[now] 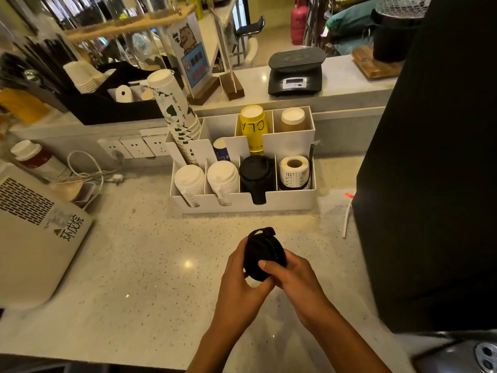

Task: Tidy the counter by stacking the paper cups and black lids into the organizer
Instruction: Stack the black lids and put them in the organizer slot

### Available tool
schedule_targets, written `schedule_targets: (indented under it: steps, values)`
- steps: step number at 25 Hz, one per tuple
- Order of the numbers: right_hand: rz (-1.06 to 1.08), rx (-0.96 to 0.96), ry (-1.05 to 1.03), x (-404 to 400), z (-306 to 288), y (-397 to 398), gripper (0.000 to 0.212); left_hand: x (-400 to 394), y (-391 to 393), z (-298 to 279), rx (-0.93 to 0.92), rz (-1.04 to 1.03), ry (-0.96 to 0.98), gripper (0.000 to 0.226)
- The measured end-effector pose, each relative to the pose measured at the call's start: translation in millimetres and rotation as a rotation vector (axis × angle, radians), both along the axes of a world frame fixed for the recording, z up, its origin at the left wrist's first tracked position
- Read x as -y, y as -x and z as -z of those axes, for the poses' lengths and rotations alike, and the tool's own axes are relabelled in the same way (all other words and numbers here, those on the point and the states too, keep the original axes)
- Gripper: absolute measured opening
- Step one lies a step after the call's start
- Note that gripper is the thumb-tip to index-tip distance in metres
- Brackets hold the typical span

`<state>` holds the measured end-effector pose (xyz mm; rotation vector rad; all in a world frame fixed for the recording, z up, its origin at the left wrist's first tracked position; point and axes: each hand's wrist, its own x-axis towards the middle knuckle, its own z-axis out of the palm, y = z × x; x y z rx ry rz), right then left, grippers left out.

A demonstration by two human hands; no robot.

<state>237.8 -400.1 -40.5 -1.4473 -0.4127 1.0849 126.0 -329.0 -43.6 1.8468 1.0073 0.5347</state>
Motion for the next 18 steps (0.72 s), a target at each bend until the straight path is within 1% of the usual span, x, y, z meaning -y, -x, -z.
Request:
schedule_targets:
  steps: [3, 6, 8, 9, 11, 12, 14, 15, 16, 18]
  values:
    - [-0.008, -0.033, -0.032, -11.6, -0.1, -4.9, 0.029, -11.0, -14.3, -1.7, -0.025, -0.028, -0.028, 0.077]
    - [-0.067, -0.142, -0.076, -25.6, 2.7, -17.4, 0.027, -27.5, -26.4, -2.7, -0.065, -0.068, -0.044, 0.074]
    - [-0.034, -0.128, -0.040, -39.8, 10.8, -29.7, 0.031, -41.3, -32.8, -4.6, -0.108, -0.062, -0.079, 0.079]
    - [0.026, -0.062, 0.023, -48.3, 19.2, -35.8, 0.036, -48.8, -35.9, -6.0, -0.134, -0.052, -0.099, 0.084]
    - [0.140, 0.200, 0.260, -62.9, 46.2, -48.8, 0.043, -65.3, -43.9, -9.3, -0.188, -0.037, -0.129, 0.092]
    - [0.125, 0.382, 0.411, -66.7, 61.2, -55.0, 0.053, -73.7, -47.9, -11.4, -0.212, -0.037, -0.148, 0.094]
    - [-0.005, 0.753, 0.669, -69.6, 96.6, -66.4, 0.073, -91.8, -56.1, -16.9, -0.234, -0.041, -0.196, 0.097]
    - [-0.064, 0.887, 0.760, -69.6, 112.5, -70.7, 0.079, -101.0, -61.7, -19.9, -0.240, -0.045, -0.220, 0.099]
    - [-0.103, 0.985, 0.821, -69.5, 126.0, -72.9, 0.082, -110.3, -68.0, -23.3, -0.251, -0.054, -0.246, 0.102]
    - [-0.107, 1.101, 0.845, -68.3, 143.1, -71.5, 0.084, -126.7, -83.0, -30.4, -0.292, -0.071, -0.284, 0.107]
